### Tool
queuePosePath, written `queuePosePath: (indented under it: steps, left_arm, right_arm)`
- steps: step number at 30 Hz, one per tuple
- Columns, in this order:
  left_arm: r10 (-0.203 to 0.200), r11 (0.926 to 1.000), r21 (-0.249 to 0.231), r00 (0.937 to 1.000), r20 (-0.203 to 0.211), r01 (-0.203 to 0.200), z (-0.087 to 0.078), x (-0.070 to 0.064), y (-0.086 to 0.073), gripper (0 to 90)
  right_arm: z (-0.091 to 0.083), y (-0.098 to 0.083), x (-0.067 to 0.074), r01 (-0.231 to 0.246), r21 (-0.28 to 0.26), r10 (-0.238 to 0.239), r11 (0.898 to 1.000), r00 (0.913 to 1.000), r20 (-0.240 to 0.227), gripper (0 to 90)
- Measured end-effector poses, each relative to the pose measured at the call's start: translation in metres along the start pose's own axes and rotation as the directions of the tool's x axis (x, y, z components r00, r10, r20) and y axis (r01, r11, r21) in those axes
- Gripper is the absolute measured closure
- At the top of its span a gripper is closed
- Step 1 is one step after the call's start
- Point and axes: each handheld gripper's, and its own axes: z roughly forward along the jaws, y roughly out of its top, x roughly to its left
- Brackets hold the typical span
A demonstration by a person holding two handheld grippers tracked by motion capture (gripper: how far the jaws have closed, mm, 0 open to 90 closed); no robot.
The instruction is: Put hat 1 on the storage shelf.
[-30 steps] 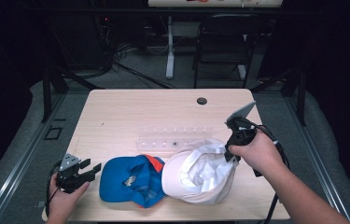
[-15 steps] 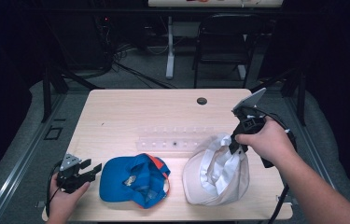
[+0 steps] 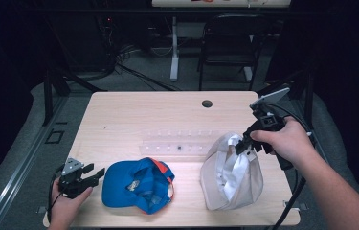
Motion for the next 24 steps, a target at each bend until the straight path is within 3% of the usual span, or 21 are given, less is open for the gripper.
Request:
queuePosePath:
  steps: [2,3,4,5,6,7,10,11,12,13,14,15,16,17,18,19,20,21,24]
  left_arm:
    - [0.001,1.0,0.0,1.0,0.001,-0.001,0.0,0.0,0.0,48.0]
    - [0.0,1.0,0.001,1.0,0.001,0.0,0.0,0.0,0.0,48.0]
    - [0.002,1.0,0.0,1.0,0.002,-0.002,0.0,0.0,0.0,48.0]
    - [0.003,1.0,0.0,1.0,0.002,-0.003,0.0,0.0,0.0,47.9]
    - [0.003,1.0,0.0,1.0,0.002,-0.003,0.0,0.0,0.0,47.9]
    - [0.003,1.0,0.0,1.0,0.002,-0.003,0.0,0.0,0.0,47.9]
    - [0.003,1.0,0.0,1.0,0.003,-0.003,0.0,0.0,0.0,47.9]
    - [0.0,0.9999,-0.01,1.0,-0.001,0.0,0.001,0.0,0.0,47.9]
    - [0.0,0.9999,-0.01,1.0,-0.001,0.0,0.001,0.0,0.0,47.9]
    - [0.0,1.0,-0.009,1.0,0.0,0.0,0.001,0.0,0.0,47.9]
    - [0.0,1.0,-0.009,1.0,0.0,0.0,0.001,0.0,0.0,47.9]
    - [-0.001,0.9999,-0.017,1.0,-0.001,0.001,0.002,-0.001,0.0,47.9]
    - [-0.001,0.9999,-0.017,1.0,-0.001,0.001,0.002,-0.001,0.0,47.9]
    - [0.0,0.9999,-0.014,1.0,-0.002,0.0,0.002,-0.001,0.0,47.9]
    - [-0.003,0.9998,-0.018,1.0,-0.002,0.003,0.002,-0.001,-0.001,47.9]
    - [-0.003,0.9998,-0.018,1.0,-0.001,0.003,0.003,-0.001,-0.001,47.9]
    - [-0.003,0.9998,-0.018,1.0,-0.001,0.003,0.003,-0.001,-0.001,47.8]
    - [-0.001,0.9998,-0.017,1.0,0.0,0.001,0.003,-0.002,0.0,47.7]
    - [-0.003,0.9999,-0.016,1.0,0.001,0.003,0.003,-0.002,0.0,47.5]
  right_arm:
    - [-0.003,0.0,-0.003,-0.002,0.005,0.002,1.0,0.9994,-0.034,78.7]
    - [-0.006,0.001,-0.007,-0.002,0.013,0.003,1.0,0.9968,-0.08,78.7]
    - [-0.006,0.001,-0.007,-0.002,0.013,0.003,1.0,0.9968,-0.08,78.7]
    - [-0.007,0.001,-0.008,-0.038,-0.013,0.036,0.999,0.9911,-0.128,78.8]
    - [-0.007,0.001,-0.008,-0.038,-0.013,0.036,0.999,0.9911,-0.128,78.8]
    - [-0.009,0.001,-0.011,-0.045,-0.015,0.042,0.999,0.9855,-0.164,78.8]
    - [-0.011,0.002,-0.014,-0.05,-0.014,0.046,0.999,0.9787,-0.2,78.8]
    - [-0.013,0.002,-0.015,-0.062,-0.024,0.054,0.998,0.9687,-0.242,78.8]
    - [-0.013,0.002,-0.015,-0.062,-0.024,0.054,0.998,0.9687,-0.242,78.8]
    - [-0.014,0.003,-0.016,-0.07,-0.033,0.058,0.997,0.9592,-0.277,78.8]
    - [-0.014,0.003,-0.016,-0.07,-0.033,0.058,0.997,0.9592,-0.277,78.8]
    - [-0.015,0.003,-0.015,-0.078,-0.039,0.062,0.996,0.9485,-0.311,78.8]
    - [-0.015,0.003,-0.015,-0.078,-0.039,0.062,0.996,0.9485,-0.311,78.8]
    - [-0.015,0.005,-0.014,-0.08,-0.045,0.06,0.996,0.9394,-0.337,78.8]
    - [-0.015,0.005,-0.014,-0.08,-0.045,0.06,0.996,0.9394,-0.337,78.8]
    - [-0.016,0.006,-0.013,-0.066,-0.056,0.041,0.996,0.9309,-0.363,78.8]
    - [-0.016,0.006,-0.013,-0.066,-0.056,0.041,0.996,0.9309,-0.363,78.8]
    - [-0.017,0.008,-0.01,-0.066,-0.061,0.038,0.996,0.9241,-0.38,78.8]
    - [-0.019,0.01,-0.007,-0.063,-0.066,0.033,0.996,0.9203,-0.39,78.8]
